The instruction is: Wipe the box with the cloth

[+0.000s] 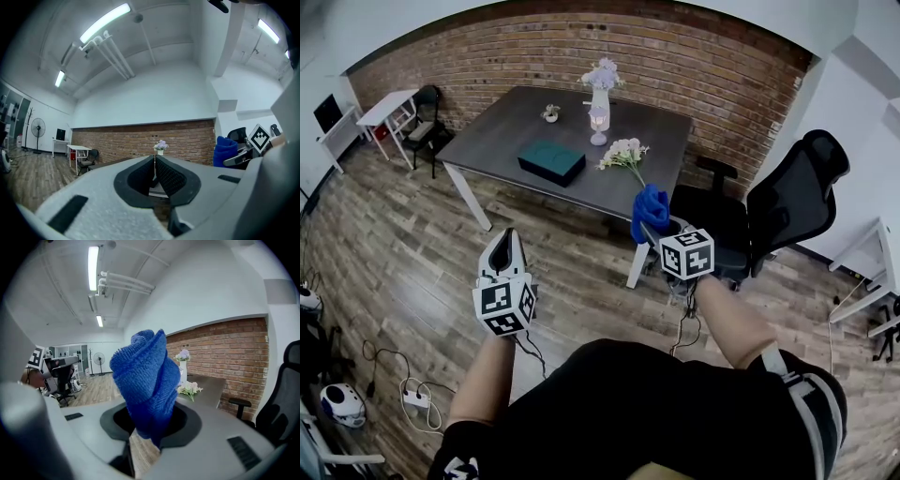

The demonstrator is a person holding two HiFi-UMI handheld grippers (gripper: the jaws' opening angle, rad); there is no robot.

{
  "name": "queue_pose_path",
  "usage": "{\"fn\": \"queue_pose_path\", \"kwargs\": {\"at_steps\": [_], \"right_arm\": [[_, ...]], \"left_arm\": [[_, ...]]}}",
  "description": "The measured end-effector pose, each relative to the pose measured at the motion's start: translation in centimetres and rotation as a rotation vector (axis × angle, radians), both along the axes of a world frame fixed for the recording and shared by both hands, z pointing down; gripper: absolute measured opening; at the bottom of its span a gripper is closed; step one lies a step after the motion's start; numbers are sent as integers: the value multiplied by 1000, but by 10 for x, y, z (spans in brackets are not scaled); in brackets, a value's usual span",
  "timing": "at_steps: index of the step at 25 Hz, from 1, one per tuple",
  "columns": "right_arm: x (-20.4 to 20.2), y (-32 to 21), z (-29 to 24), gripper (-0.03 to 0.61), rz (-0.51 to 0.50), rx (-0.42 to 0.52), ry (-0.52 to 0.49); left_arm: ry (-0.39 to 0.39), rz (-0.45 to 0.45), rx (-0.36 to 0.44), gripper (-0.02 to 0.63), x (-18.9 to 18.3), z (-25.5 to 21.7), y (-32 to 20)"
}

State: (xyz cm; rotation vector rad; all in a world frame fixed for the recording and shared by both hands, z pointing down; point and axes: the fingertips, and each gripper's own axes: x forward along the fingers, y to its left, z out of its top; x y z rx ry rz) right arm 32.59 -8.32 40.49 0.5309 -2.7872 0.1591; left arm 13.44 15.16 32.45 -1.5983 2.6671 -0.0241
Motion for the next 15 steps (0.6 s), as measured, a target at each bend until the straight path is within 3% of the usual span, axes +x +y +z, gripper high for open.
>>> {"fn": "queue_pose_path", "kwargs": {"at_steps": [15], "right_arm": [[-88,19,18,112,-47,-37,12]], "left_arm": [[50,-56,-47,17,-72,24,26]]}}
